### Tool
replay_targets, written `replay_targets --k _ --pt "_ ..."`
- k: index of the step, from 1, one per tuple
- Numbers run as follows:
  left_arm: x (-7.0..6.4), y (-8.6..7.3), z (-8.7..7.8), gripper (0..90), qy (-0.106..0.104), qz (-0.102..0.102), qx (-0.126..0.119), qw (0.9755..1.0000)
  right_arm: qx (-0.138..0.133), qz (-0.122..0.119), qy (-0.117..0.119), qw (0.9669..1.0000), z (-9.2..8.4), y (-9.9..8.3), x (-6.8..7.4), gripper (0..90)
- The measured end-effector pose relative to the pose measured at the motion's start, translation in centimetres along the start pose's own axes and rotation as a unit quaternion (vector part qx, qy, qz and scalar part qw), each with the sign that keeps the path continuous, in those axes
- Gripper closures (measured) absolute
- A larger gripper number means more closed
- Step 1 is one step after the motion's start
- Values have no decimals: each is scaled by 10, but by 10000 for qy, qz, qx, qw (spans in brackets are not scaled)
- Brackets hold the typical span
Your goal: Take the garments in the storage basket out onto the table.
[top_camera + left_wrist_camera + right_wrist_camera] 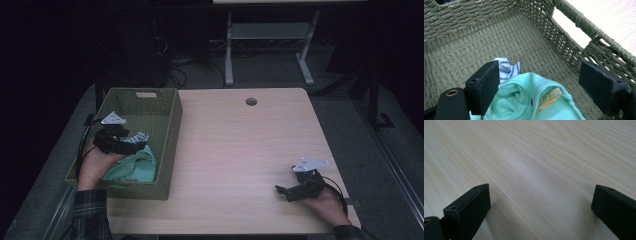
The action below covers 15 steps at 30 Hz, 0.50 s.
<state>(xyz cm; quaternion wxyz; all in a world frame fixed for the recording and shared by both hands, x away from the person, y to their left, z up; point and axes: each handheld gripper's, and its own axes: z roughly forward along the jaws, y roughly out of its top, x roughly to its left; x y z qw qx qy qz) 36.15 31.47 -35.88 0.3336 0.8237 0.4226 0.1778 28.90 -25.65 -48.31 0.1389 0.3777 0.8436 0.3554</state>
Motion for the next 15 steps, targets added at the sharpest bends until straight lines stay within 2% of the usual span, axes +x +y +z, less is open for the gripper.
replay_targets --k 4,7,12,15 --pt "2 -4 9 167 -40 -51 93 9999 -1 0 0 10000 0 0 0 17" --pt "2 -7 21 166 -74 -42 254 9996 -1 0 0 10000 0 0 0 17" --pt "1 -8 31 166 -102 -21 322 9994 -1 0 0 10000 0 0 0 17" --pt "-1 -10 38 167 -67 -26 433 9990 0 1 1 10000 0 0 0 17"
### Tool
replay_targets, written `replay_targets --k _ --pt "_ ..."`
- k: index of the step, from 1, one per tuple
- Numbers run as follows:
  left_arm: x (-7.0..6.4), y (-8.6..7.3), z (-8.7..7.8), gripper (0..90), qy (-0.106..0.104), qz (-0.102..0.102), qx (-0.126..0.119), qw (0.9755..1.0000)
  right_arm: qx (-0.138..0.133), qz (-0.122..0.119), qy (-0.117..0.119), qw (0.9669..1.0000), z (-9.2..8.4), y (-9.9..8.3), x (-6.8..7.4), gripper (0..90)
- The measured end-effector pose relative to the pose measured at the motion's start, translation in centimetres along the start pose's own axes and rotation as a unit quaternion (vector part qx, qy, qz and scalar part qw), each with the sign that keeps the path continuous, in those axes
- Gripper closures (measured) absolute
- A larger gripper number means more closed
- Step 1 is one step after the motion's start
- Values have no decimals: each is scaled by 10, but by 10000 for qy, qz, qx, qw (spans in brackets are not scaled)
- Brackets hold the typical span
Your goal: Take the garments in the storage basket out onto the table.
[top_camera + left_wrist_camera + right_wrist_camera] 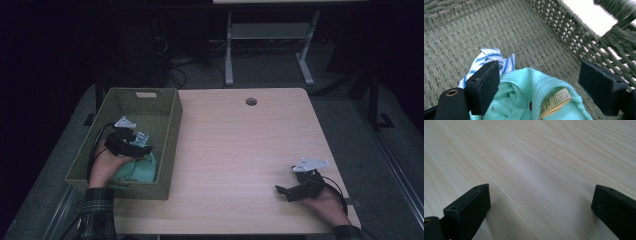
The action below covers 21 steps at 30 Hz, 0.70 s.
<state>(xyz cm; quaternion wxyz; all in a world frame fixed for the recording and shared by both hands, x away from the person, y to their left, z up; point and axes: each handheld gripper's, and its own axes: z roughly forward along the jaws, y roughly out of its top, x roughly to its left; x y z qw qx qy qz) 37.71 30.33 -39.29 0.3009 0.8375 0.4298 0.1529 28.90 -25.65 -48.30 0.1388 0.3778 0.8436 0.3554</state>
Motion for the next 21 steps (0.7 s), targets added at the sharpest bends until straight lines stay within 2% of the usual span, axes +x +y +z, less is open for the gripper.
replay_targets --k 5,11,15,21 --pt "0 -2 7 167 -3 -18 123 9999 1 3 0 10000 0 0 0 17" --pt "0 -5 16 188 55 23 439 9990 2 3 -4 10000 0 0 0 17" --pt "0 -5 18 200 34 10 506 9987 2 4 -5 10000 0 0 0 17" --pt "1 -6 20 263 -73 -135 657 9977 2 2 -7 10000 0 0 0 17"
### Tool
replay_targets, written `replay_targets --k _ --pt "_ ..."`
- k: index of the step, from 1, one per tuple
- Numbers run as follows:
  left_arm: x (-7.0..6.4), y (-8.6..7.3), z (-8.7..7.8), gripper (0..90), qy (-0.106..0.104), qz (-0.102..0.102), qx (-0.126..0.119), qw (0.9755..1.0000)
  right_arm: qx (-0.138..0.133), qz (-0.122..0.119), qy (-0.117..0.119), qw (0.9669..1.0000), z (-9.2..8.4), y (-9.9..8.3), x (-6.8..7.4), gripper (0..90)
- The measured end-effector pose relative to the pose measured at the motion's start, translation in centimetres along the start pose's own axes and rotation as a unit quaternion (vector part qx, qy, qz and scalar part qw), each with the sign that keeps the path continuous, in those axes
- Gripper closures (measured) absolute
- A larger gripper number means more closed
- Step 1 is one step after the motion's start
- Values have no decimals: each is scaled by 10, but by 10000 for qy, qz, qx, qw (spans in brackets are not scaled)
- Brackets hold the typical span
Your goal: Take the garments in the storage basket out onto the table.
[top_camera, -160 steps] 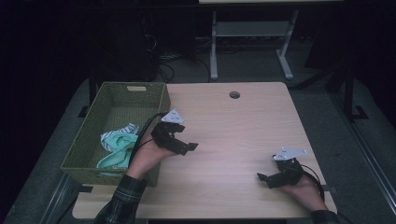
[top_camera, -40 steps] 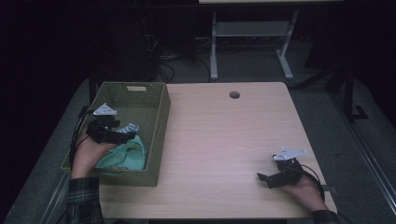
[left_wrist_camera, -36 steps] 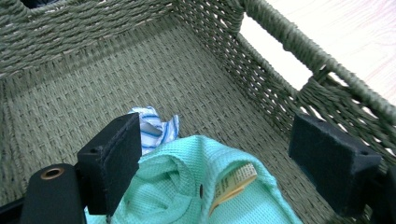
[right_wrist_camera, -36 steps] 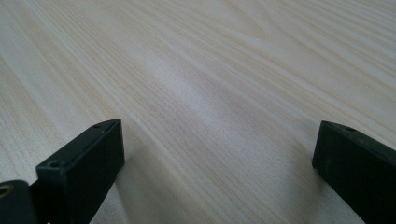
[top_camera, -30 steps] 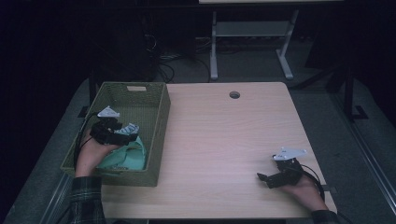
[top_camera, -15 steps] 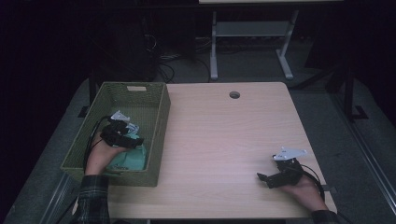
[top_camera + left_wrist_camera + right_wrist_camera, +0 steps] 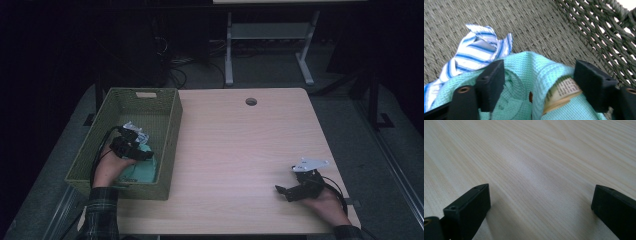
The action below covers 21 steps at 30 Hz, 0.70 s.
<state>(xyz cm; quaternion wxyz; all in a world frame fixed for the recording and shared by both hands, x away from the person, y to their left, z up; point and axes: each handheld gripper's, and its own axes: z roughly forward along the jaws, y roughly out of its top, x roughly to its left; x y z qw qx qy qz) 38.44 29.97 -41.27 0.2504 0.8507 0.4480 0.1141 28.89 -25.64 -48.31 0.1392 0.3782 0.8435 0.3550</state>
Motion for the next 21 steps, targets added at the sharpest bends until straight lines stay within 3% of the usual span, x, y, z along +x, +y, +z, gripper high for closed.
replay_targets --k 10,21 --pt "1 -1 4 482 -274 -121 364 9989 -1 1 -4 10000 0 0 0 17" --pt "2 -1 3 808 -272 -393 619 9969 2 1 -4 10000 0 0 0 17"
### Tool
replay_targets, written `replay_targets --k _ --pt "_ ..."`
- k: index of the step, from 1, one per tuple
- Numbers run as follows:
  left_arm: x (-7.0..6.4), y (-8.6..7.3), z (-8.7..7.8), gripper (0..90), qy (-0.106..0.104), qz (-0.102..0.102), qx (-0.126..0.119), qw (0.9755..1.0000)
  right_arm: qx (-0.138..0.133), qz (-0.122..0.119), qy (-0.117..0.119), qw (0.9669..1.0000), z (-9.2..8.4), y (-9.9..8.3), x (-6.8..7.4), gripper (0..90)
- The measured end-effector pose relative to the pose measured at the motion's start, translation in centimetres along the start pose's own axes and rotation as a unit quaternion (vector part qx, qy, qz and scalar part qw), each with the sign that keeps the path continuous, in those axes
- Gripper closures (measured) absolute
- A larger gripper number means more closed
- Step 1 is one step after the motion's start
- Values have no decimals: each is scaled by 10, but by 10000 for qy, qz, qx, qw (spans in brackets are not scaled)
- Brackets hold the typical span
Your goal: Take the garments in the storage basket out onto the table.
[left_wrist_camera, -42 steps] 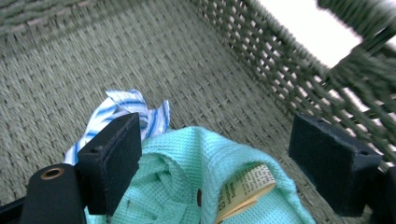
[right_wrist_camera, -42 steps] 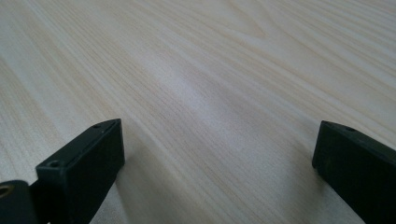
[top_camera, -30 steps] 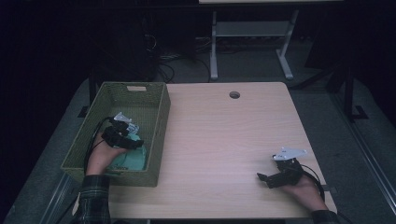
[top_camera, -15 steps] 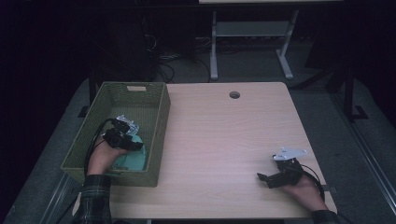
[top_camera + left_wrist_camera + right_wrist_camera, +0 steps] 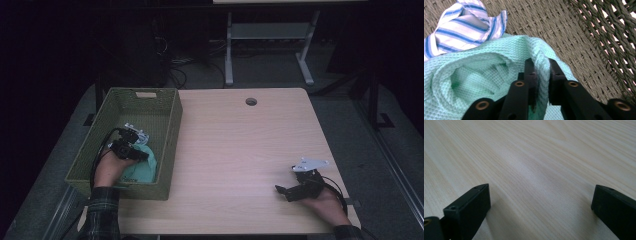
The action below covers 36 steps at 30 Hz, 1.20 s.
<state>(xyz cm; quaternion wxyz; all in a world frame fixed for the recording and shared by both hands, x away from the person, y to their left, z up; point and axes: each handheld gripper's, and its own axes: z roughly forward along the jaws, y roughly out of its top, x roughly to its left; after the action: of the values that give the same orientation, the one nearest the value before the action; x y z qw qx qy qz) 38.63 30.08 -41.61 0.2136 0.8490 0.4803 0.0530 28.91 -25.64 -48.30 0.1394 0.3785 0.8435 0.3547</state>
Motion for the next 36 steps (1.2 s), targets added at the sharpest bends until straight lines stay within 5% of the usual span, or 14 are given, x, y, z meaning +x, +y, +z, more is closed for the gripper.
replay_targets --k 6,17,25,34,36 --pt "0 0 -5 833 39 -9 -99 9999 3 4 0 10000 0 0 0 17" --pt "3 -3 -24 834 -91 17 -938 9956 16 23 11 10000 0 0 0 17" --pt "8 -7 -39 836 -438 -68 -1685 9847 14 20 12 10000 0 0 0 17" --pt "8 -11 -56 838 -557 -50 -2391 9694 13 16 14 10000 0 0 0 17" --pt "8 -11 -58 838 -572 -65 -2439 9681 16 22 13 10000 0 0 0 17"
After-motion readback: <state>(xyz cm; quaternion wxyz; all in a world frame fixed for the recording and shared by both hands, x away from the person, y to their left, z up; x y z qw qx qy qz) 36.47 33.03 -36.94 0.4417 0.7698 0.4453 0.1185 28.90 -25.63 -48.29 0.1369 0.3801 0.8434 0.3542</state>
